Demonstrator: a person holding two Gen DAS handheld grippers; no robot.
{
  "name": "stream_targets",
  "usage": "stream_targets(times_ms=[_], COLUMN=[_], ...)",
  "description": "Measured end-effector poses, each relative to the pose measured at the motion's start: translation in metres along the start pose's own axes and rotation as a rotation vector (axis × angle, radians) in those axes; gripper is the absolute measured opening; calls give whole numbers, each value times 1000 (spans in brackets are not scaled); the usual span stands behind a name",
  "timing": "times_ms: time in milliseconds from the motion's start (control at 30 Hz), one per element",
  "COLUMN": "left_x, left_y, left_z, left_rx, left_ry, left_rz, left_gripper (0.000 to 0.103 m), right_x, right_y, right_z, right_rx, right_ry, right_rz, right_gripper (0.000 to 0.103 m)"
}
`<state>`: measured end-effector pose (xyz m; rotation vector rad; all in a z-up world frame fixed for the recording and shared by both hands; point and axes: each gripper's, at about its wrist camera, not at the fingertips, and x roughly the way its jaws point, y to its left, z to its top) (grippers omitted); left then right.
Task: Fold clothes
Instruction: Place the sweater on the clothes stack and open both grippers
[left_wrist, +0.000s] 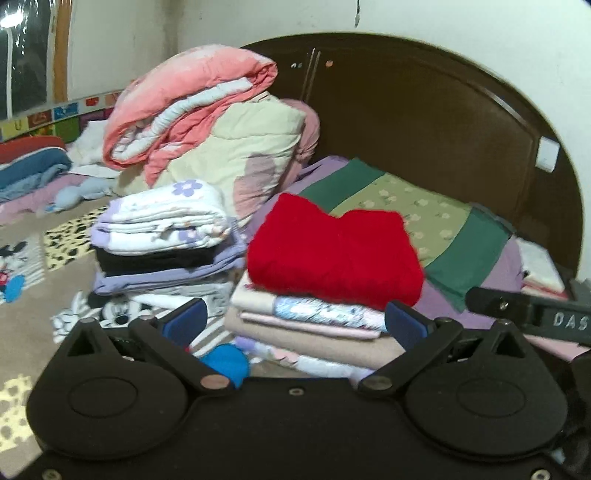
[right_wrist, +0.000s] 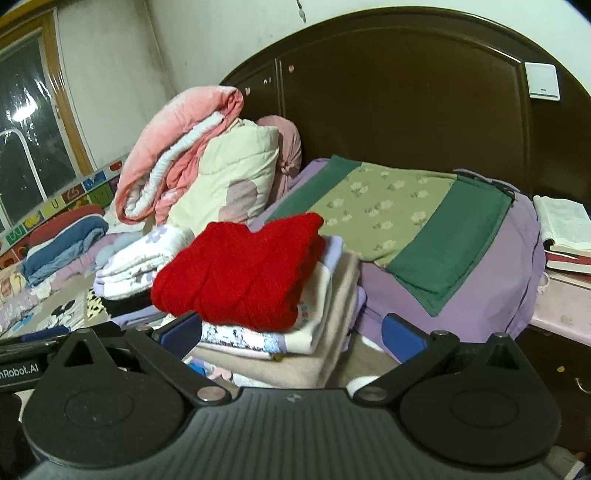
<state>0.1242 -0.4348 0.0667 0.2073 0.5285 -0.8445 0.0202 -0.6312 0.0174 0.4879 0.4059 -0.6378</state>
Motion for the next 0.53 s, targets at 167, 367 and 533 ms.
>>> stream_targets(times_ms=[167, 367, 533], left_x=[0, -4, -10], left_y=[1, 6, 9], left_z=[-5, -6, -6], left_rx=[12, -11, -37], left_ry=[10, 0, -11], left_rz=[35, 43, -6], left_gripper=[103, 103, 103], right_x=[2, 3, 1], right_y=[2, 7, 12], right_z=[-2, -3, -3], right_rx=[-8, -18, -26], right_ry=[15, 23, 26], right_rz=[-5, 1, 6], right_gripper=[103, 103, 103])
